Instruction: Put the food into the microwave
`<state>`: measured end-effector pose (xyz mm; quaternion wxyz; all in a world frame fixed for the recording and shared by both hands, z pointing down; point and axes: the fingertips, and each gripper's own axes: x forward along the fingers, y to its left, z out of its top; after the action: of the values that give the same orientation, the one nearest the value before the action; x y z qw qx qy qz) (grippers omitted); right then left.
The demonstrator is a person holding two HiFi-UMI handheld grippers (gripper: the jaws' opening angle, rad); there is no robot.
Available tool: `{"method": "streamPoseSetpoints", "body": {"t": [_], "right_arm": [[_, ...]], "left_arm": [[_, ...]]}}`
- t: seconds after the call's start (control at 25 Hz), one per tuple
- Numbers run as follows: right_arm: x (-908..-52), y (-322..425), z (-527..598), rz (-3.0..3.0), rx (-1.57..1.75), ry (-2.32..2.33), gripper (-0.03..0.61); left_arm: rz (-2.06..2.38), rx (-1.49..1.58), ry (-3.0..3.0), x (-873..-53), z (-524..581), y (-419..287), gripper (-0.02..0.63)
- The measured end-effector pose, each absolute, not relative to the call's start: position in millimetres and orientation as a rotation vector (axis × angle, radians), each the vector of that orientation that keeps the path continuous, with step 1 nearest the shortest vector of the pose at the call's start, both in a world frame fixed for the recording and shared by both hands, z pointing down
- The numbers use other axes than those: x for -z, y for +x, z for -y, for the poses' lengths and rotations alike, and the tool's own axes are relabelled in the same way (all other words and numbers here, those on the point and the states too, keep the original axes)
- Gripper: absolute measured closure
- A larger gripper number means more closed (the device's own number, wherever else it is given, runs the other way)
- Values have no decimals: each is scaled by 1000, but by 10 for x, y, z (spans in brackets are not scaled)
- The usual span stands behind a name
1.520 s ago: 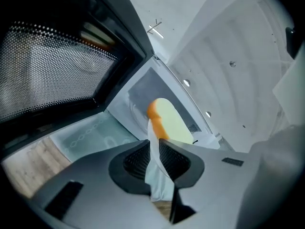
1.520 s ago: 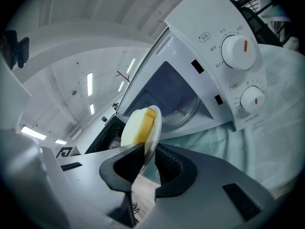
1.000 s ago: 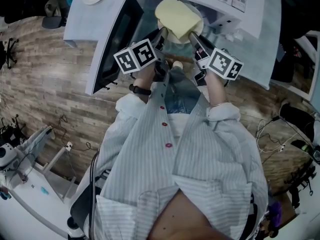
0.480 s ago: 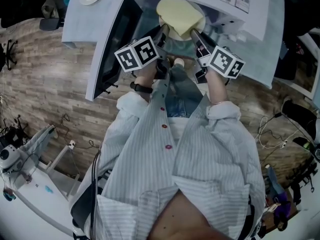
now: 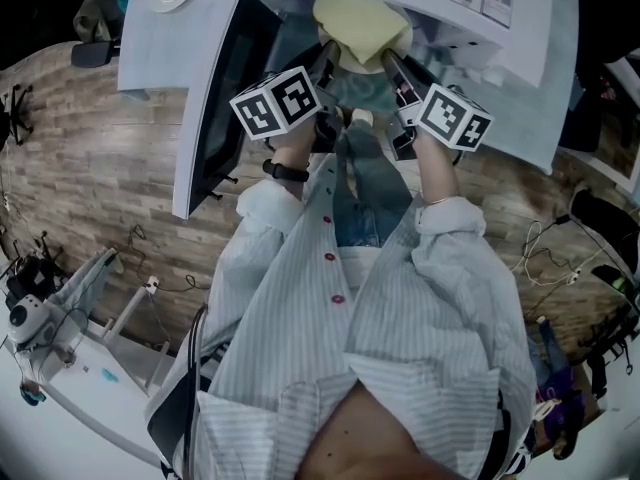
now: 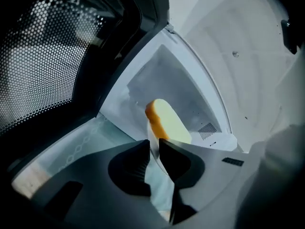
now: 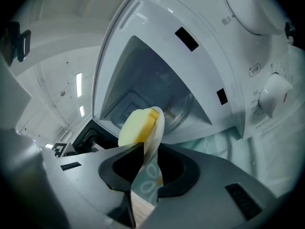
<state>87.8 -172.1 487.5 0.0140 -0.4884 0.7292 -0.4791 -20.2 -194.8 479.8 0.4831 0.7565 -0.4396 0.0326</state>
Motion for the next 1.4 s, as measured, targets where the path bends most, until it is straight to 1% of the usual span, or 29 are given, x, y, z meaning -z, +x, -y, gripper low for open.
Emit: {"method": "streamPoseSetpoints", "body": {"t": [0.76, 1.4], "right_arm": [[-5091, 951, 2073, -2313, 1419, -1690, 466], [-5165, 965, 2367, -2361, 1263, -1834, 446]], "left_arm": [[1077, -139, 1885, -5053, 2309, -107, 546], [1112, -170, 1929, -5154, 2591, -96, 541]]}}
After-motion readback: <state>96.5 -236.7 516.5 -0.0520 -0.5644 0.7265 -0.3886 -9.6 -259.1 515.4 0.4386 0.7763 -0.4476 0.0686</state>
